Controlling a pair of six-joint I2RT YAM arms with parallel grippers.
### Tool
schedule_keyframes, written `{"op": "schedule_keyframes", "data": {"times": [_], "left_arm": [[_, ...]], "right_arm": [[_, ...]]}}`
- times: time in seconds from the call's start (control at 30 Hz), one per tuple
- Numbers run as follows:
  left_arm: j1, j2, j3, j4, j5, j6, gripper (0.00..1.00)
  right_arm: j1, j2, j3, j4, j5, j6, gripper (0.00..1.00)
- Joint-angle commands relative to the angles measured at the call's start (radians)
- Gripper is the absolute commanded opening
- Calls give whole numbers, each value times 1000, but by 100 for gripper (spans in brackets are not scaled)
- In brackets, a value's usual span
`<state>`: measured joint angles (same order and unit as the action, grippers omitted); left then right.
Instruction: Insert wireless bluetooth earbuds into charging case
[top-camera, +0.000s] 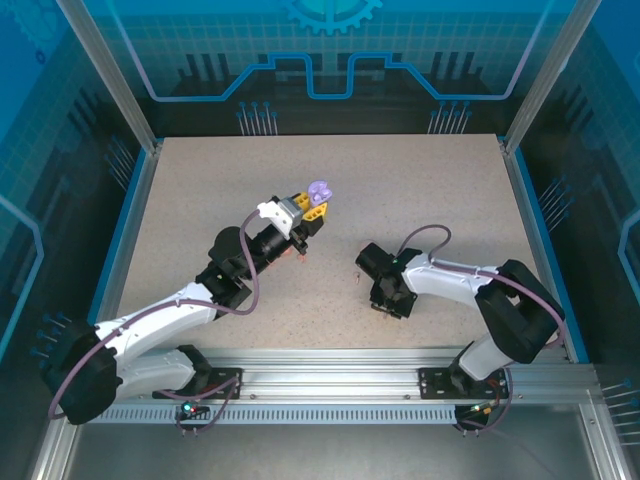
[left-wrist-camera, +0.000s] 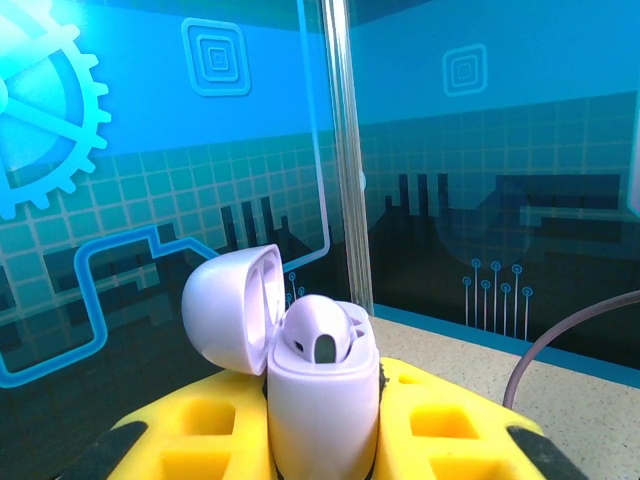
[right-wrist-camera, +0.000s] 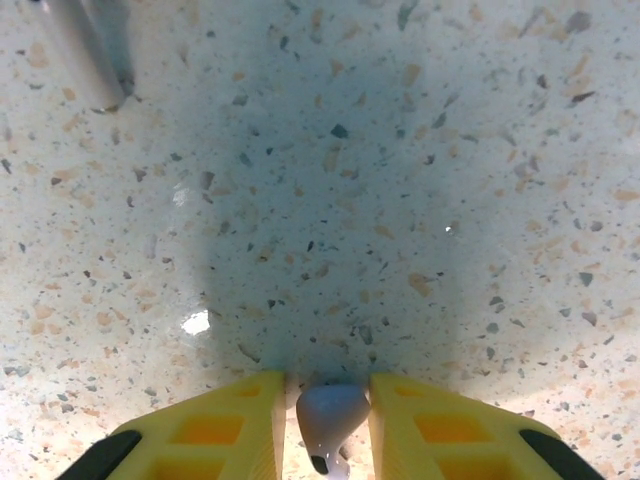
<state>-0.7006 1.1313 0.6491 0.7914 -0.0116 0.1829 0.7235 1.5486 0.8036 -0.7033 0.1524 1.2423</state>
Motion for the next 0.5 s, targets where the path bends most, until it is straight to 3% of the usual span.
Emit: {"op": "schedule_keyframes", "data": {"times": [0.0,0.23,0.47], "left_arm": [[-1,1,11,34,1,-10,0],[-1,-2,13,25,7,-10,0],[-1,-16,15,14,14,-19,0]], "right_arm": [[-24,63,-28,-10,50,-46,25],[-23,50,-30,26,51,-126,12],[-19,-174,-45,111,77,-254,12]]}}
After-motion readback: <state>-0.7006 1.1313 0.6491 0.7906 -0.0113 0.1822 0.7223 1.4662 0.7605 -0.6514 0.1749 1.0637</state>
